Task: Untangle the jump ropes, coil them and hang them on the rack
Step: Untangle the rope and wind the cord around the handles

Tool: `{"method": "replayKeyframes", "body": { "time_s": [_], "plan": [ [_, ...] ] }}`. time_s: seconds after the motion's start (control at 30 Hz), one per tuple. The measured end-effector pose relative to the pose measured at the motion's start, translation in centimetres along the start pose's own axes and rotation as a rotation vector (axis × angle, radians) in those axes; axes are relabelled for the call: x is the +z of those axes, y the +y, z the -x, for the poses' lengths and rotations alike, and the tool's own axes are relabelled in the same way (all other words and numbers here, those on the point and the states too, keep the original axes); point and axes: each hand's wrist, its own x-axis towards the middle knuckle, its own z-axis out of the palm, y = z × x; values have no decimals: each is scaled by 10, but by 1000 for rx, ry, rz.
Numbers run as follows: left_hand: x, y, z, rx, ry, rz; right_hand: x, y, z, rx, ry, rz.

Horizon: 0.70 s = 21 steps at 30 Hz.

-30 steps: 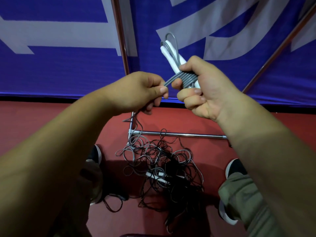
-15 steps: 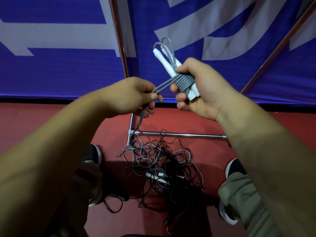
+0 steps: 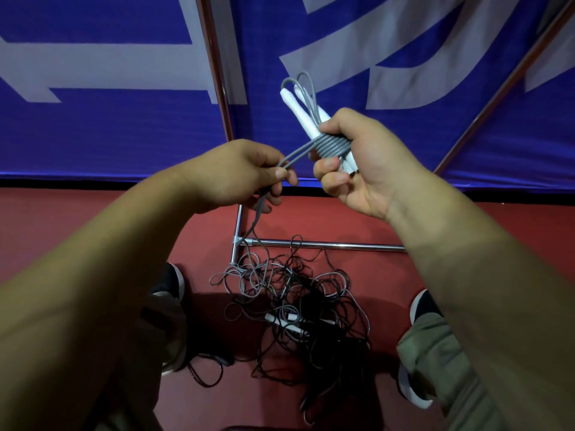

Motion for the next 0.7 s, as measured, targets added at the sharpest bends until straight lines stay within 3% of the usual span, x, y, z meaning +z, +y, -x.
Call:
{"method": "replayKeyframes", "body": {
  "time_s": [0.17,0.4,0.7],
  "plan": [
    [0,-6,-2,4,64,-82,-1,1,1,36,-59,179],
    [2,-1,-1,106,12,-273,-2,2,2,26,-89,115],
    [1,-4,-1,97,-30,-249,-3,-2,6,16,-95,158]
  ]
}}
